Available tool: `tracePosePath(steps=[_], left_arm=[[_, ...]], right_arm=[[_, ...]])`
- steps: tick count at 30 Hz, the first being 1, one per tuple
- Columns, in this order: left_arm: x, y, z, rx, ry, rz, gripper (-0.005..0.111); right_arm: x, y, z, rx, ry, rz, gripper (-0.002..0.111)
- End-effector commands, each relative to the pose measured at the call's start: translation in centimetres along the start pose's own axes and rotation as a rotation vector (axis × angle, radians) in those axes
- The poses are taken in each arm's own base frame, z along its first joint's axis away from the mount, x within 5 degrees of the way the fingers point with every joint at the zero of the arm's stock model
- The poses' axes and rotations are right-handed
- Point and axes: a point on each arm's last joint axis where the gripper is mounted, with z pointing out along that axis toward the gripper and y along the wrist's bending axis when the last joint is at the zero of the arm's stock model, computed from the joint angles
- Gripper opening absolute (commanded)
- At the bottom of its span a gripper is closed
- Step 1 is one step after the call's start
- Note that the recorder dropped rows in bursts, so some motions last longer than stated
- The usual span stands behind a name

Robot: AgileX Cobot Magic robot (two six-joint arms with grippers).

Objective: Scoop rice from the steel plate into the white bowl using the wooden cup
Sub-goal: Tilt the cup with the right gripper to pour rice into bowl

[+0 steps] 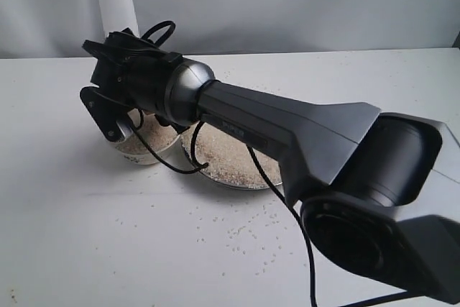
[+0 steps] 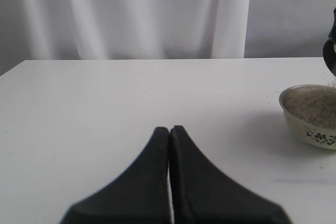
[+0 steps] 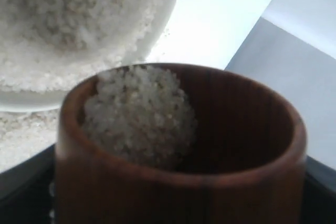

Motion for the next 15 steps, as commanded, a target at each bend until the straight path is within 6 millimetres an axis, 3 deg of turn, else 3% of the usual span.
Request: tracePosePath(steps=[1,15], left_arm=[[-0.01,-0.01,0.00,0.002,-0.007,-0.003,0.000],[-0.01,-0.01,0.00,0.002,-0.007,-0.003,0.000]], right_arm=[[0.25,-0.71,-0.96,0.032,-0.001,-0.026,0.000],[0.49,-0.99,-0.98,0.061,0.029,-0.133,0.000]])
